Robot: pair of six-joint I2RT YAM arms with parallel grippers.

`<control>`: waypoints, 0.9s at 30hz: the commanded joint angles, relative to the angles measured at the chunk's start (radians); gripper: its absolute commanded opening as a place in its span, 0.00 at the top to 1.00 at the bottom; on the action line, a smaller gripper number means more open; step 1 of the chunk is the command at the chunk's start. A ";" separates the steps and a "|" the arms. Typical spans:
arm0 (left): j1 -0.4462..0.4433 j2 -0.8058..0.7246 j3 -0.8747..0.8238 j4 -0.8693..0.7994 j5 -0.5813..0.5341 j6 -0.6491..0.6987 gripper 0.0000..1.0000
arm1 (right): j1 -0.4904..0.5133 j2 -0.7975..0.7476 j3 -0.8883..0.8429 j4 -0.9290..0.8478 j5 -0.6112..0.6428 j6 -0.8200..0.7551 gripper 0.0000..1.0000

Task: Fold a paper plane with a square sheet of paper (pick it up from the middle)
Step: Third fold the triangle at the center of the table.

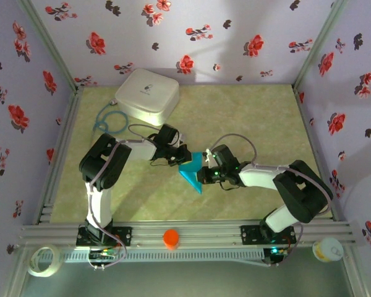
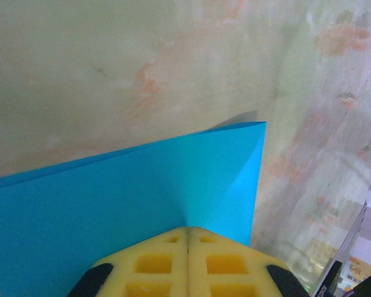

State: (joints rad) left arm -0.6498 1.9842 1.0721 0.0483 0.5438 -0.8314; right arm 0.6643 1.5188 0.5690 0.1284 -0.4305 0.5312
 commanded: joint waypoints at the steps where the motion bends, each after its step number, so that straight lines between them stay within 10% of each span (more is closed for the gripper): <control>1: -0.001 0.014 -0.018 -0.033 -0.005 -0.002 0.94 | -0.006 0.009 0.028 -0.028 0.031 -0.021 1.00; 27: 0.002 0.008 -0.021 -0.033 -0.002 -0.003 0.95 | -0.006 0.034 0.045 -0.073 0.071 -0.030 1.00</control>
State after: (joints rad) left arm -0.6498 1.9839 1.0721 0.0483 0.5438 -0.8318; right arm 0.6643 1.5436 0.5907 0.0788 -0.3946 0.5236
